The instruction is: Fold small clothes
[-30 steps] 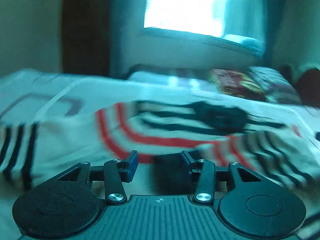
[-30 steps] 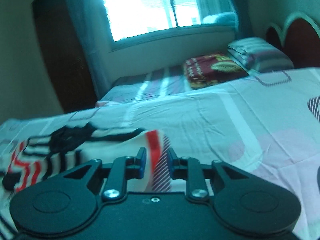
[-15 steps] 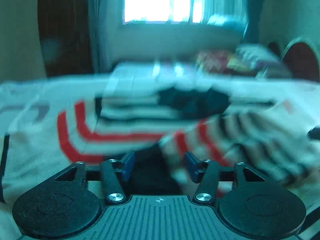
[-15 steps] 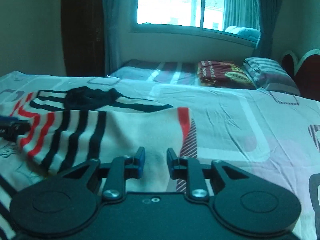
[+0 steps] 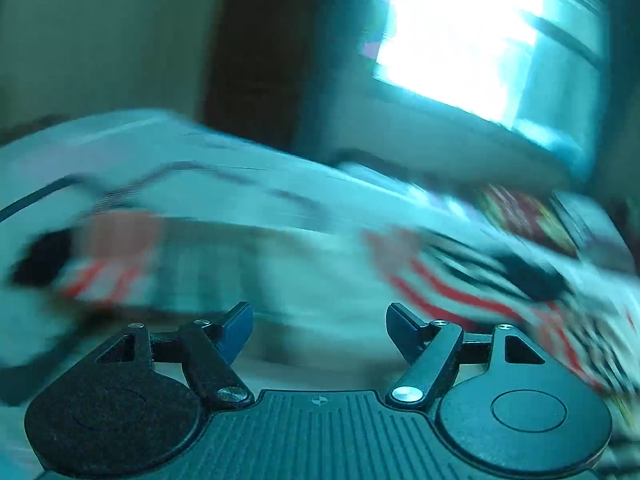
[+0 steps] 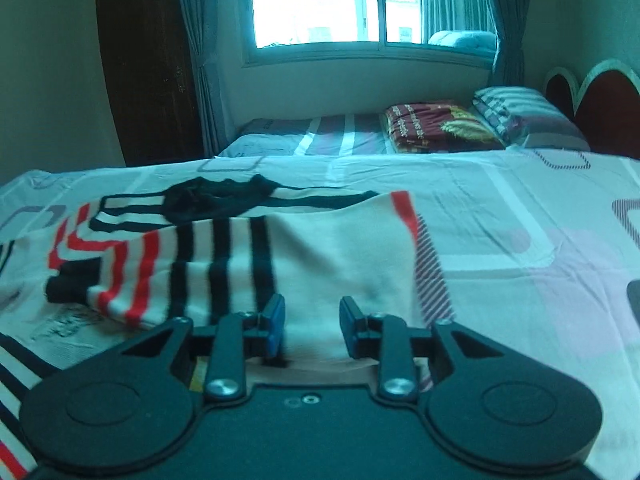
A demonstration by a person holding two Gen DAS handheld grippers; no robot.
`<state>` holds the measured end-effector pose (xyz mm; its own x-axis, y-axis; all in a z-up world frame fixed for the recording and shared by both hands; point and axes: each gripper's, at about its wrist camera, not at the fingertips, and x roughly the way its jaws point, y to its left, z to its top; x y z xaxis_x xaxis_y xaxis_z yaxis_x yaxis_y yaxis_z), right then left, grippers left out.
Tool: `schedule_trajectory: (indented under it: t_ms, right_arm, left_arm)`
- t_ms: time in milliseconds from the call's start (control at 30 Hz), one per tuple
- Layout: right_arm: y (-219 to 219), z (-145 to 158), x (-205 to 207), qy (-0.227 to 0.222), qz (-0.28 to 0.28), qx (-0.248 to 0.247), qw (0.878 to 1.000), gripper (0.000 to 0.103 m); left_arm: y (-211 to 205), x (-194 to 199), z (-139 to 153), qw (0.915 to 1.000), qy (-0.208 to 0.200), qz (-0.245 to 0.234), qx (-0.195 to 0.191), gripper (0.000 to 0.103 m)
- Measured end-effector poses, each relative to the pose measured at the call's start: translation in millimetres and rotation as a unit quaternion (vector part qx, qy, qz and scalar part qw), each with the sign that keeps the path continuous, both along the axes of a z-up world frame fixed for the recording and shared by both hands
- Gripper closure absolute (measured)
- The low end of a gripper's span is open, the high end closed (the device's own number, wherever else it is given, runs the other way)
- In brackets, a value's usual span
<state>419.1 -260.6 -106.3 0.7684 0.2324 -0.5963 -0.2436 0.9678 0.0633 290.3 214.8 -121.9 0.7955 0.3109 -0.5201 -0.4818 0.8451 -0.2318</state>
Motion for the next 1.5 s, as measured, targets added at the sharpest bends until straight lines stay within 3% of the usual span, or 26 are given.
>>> schedule_trajectory:
  t_ms: [100, 167, 200, 233, 333, 467, 500, 533, 567, 633, 700, 833, 900, 967, 1033, 1167, 1333, 1400, 1467, 1500]
  right_arm:
    - [22, 7, -2, 0.005, -0.021, 0.002, 1.000, 0.071]
    - [34, 11, -3, 0.008, -0.029, 0.012, 0.999, 0.070]
    - [42, 13, -3, 0.008, -0.033, 0.012, 0.999, 0.070]
    - [49, 15, -4, 0.007, -0.036, 0.010, 0.999, 0.070]
    - [64, 18, -4, 0.017, -0.051, 0.020, 0.998, 0.068]
    - [75, 17, -3, 0.041, -0.092, 0.050, 0.994, 0.068]
    - [77, 17, -5, 0.044, -0.104, 0.056, 0.992, 0.068]
    - [77, 17, -6, 0.048, -0.114, 0.063, 0.990, 0.068]
    - [77, 17, -8, 0.050, -0.122, 0.070, 0.989, 0.068]
    - [77, 18, -12, 0.053, -0.134, 0.074, 0.987, 0.068]
    - [77, 19, -16, 0.052, -0.139, 0.072, 0.986, 0.068]
    - [73, 18, -21, 0.049, -0.144, 0.070, 0.986, 0.068]
    - [68, 17, -23, 0.048, -0.148, 0.074, 0.985, 0.068]
    - [60, 15, -26, 0.047, -0.153, 0.083, 0.984, 0.068]
    - [51, 16, -29, 0.044, -0.162, 0.088, 0.982, 0.068]
    - [25, 23, -30, 0.030, -0.179, 0.105, 0.978, 0.067]
    - [-14, 23, -25, 0.031, -0.198, 0.132, 0.971, 0.066]
    - [-26, 19, -22, 0.040, -0.198, 0.150, 0.968, 0.060]
    - [-32, 14, -20, 0.048, -0.190, 0.166, 0.966, 0.053]
    - [-31, 13, -20, 0.047, -0.182, 0.173, 0.967, 0.046]
  left_arm:
    - [73, -31, -13, 0.9943, -0.018, 0.073, -0.076, 0.029]
    - [114, -47, -26, 0.9841, -0.030, 0.113, -0.134, 0.029]
    - [132, -52, -33, 0.9786, -0.031, 0.129, -0.157, 0.030]
    - [148, -56, -40, 0.9729, -0.034, 0.143, -0.179, 0.039]
    - [184, -64, -61, 0.9551, -0.077, 0.147, -0.246, 0.049]
    - [210, -50, -75, 0.9416, -0.101, 0.142, -0.288, 0.051]
    - [212, -45, -76, 0.9404, -0.103, 0.141, -0.292, 0.059]
    - [216, -39, -77, 0.9436, -0.090, 0.141, -0.286, 0.082]
    - [219, -33, -78, 0.9466, -0.072, 0.141, -0.281, 0.093]
    - [226, -29, -81, 0.9431, -0.077, 0.137, -0.293, 0.096]
    - [219, -21, -68, 0.9562, -0.077, 0.114, -0.258, 0.097]
    - [170, 16, -21, 0.9813, -0.094, 0.004, -0.168, 0.097]
    - [130, 48, -2, 0.9846, -0.095, -0.051, -0.137, 0.097]
    - [81, 82, 7, 0.9808, -0.086, -0.112, -0.135, 0.097]
    - [23, 114, 14, 0.9766, -0.072, -0.172, -0.107, 0.097]
    - [-86, 158, 15, 0.9573, -0.053, -0.271, -0.085, 0.097]
    - [-195, 194, -10, 0.9398, 0.008, -0.328, -0.095, 0.096]
    - [-225, 206, -28, 0.9335, 0.050, -0.345, -0.085, 0.096]
    - [-243, 197, -29, 0.9325, 0.053, -0.354, -0.047, 0.074]
    - [-245, 186, -20, 0.9298, 0.039, -0.364, -0.033, 0.055]
